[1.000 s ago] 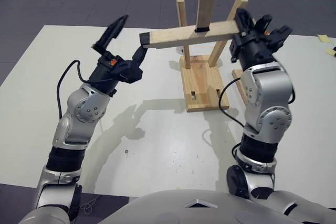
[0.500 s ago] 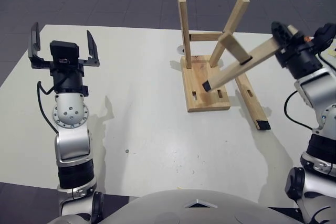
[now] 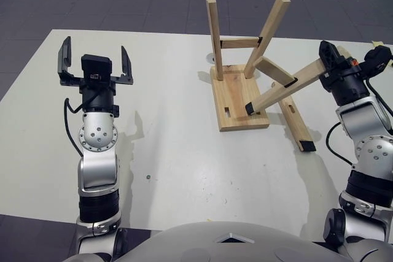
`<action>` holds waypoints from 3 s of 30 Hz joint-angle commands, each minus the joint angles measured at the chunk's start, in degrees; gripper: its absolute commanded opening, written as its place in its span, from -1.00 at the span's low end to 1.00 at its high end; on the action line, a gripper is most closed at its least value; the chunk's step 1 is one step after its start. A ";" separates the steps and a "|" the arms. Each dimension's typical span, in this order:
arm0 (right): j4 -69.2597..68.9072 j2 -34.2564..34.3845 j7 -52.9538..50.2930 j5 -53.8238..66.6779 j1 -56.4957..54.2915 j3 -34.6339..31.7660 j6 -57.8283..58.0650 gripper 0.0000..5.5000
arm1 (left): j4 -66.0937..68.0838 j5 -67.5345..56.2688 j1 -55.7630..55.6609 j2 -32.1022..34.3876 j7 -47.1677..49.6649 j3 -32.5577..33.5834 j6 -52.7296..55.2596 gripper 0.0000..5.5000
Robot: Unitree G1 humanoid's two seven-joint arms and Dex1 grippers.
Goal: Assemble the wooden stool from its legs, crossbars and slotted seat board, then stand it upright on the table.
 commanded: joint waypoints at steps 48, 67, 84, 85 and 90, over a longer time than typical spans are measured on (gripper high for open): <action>3.90 -13.88 15.54 -24.86 -3.91 31.71 23.34 -0.61 | 2.81 2.82 0.45 -0.27 0.44 -6.87 0.66 0.96; -1.30 -3.22 4.10 -18.21 -3.77 18.48 19.36 -0.62 | 4.25 2.64 -0.26 0.59 -0.13 -7.51 0.50 0.96; -1.97 4.78 5.48 -5.15 -15.71 0.61 15.24 0.33 | 4.98 2.11 -0.92 0.66 -0.85 -7.22 0.11 0.96; -1.99 5.09 5.18 -4.27 -15.96 -0.14 14.89 0.39 | 5.05 2.06 -1.01 0.66 -0.98 -7.29 0.06 0.96; -0.46 6.73 2.43 1.04 -17.27 -5.94 11.86 0.68 | 4.56 -0.64 0.01 1.67 -6.15 -9.29 -0.92 0.96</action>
